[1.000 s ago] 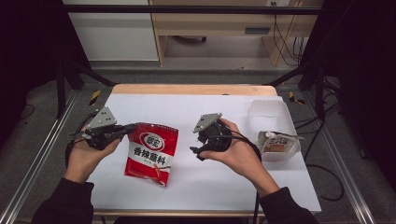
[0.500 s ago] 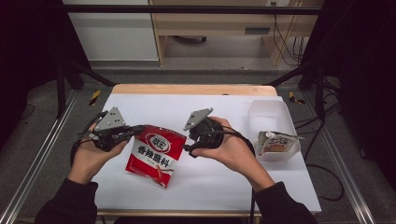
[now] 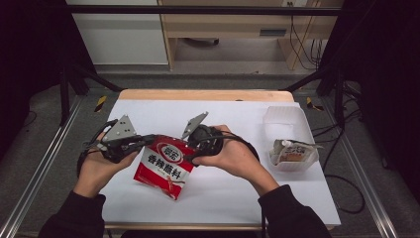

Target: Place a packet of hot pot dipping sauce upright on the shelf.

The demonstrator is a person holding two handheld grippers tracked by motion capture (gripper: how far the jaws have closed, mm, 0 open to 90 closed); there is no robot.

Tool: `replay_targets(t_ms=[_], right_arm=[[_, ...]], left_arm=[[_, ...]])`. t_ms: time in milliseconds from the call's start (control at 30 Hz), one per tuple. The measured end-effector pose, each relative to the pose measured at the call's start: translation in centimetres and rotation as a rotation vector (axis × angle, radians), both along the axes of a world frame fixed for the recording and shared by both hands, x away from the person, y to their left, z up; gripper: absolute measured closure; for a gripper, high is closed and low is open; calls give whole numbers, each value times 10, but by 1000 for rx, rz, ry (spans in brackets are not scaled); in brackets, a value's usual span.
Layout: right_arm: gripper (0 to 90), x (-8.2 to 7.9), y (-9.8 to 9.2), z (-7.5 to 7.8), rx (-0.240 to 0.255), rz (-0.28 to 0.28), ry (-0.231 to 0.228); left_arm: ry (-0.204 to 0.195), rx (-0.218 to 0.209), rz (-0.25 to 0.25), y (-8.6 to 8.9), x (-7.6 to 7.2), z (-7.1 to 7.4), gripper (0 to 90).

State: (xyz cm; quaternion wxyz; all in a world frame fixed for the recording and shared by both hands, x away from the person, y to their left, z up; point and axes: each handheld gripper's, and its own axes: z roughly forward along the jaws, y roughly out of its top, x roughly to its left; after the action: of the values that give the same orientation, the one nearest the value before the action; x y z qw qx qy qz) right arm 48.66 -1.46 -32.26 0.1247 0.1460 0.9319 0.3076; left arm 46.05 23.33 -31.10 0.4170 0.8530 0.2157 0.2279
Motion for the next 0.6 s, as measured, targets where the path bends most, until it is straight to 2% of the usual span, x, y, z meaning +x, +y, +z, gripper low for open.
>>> replay_targets(t_ms=[100, 167, 333, 433, 600], right_arm=[[487, 2, 8, -5, -22, 13, 21], [599, 3, 13, -9, -31, 23, 27], [744, 5, 19, -11, -41, 42, 58], [890, 5, 19, -10, -31, 29, 63], [895, 6, 18, -7, -25, 26, 68]], left_arm=[[-4, -2, -4, 0, -1, 1, 900], [-6, 2, -5, 0, -3, 1, 900], [-5, 0, -2, 3, -5, 1, 900], [-2, -14, -3, 6, -5, 1, 900], [11, -28, -3, 12, -6, -1, 900]])
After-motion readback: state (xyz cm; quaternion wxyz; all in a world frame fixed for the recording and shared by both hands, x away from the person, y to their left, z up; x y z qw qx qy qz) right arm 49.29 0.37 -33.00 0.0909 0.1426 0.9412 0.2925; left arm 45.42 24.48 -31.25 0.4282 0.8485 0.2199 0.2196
